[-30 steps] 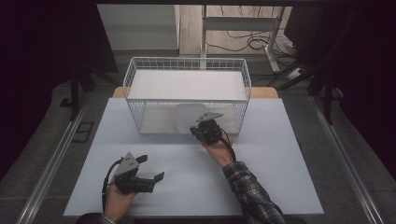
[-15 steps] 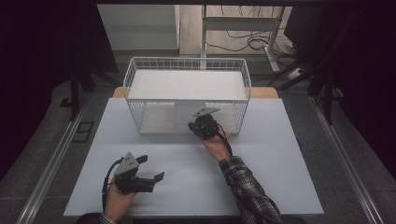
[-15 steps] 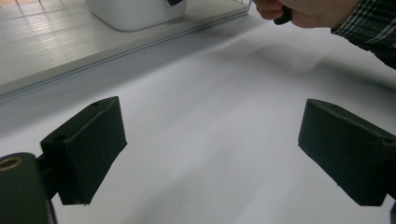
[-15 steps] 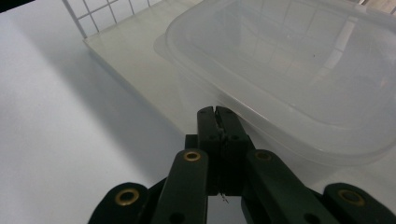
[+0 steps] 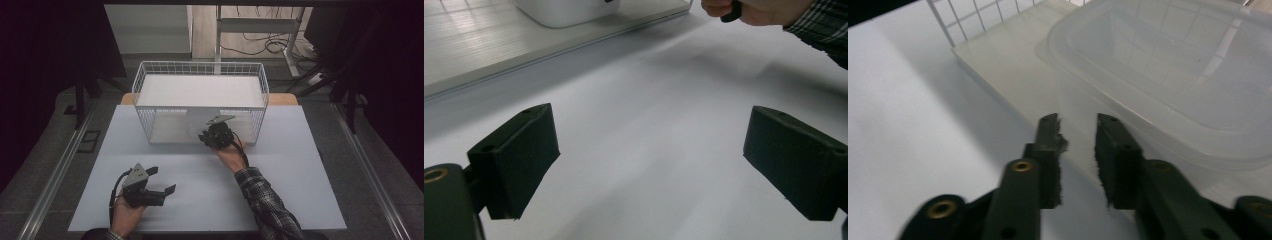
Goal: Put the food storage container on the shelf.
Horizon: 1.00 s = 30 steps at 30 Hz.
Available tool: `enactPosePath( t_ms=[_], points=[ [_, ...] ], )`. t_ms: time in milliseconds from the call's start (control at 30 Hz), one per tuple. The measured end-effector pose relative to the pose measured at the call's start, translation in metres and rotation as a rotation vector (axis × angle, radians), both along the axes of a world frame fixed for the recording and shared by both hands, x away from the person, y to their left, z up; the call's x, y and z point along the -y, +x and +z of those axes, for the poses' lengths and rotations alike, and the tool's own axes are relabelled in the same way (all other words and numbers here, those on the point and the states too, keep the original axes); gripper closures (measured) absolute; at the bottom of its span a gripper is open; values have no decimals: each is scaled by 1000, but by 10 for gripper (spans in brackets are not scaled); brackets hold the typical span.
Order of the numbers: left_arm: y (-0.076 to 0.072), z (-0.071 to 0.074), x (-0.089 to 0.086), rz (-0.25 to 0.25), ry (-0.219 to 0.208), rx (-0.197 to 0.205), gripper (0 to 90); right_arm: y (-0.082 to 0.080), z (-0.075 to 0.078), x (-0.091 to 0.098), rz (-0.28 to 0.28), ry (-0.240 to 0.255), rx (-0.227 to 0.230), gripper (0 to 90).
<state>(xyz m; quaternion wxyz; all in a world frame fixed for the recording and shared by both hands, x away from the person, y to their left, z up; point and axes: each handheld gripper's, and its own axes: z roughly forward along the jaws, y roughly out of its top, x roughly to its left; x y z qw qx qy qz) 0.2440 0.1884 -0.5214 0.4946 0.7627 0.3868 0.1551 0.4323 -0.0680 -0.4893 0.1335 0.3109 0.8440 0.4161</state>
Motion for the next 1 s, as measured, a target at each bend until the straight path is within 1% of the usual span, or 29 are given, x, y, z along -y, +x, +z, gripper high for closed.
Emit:
enactPosePath(
  t_ms=[100,200,367,433,533,800,900,1000],
  points=[
    [0,0,0,-2,1,-2,69,-5,3,-1,9,6,5,601],
    [0,0,0,-1,0,-4,67,-11,4,-2,27,2,4,538],
    [1,-2,-1,-9,-8,-16,63,-19,5,0,50,7,-20,432],
    [2,-2,-1,-14,-10,-20,60,-22,6,2,57,19,-27,394],
    [3,-3,-1,-17,-13,-25,54,-27,7,6,66,39,-45,345],
    [3,-4,0,-21,-9,-31,46,-43,12,16,87,62,-39,238],
    [3,-4,1,-25,-3,-31,45,-46,12,19,91,49,-33,190],
    [3,-4,1,-27,-3,-31,44,-49,14,24,94,53,-33,149]
  ],
)
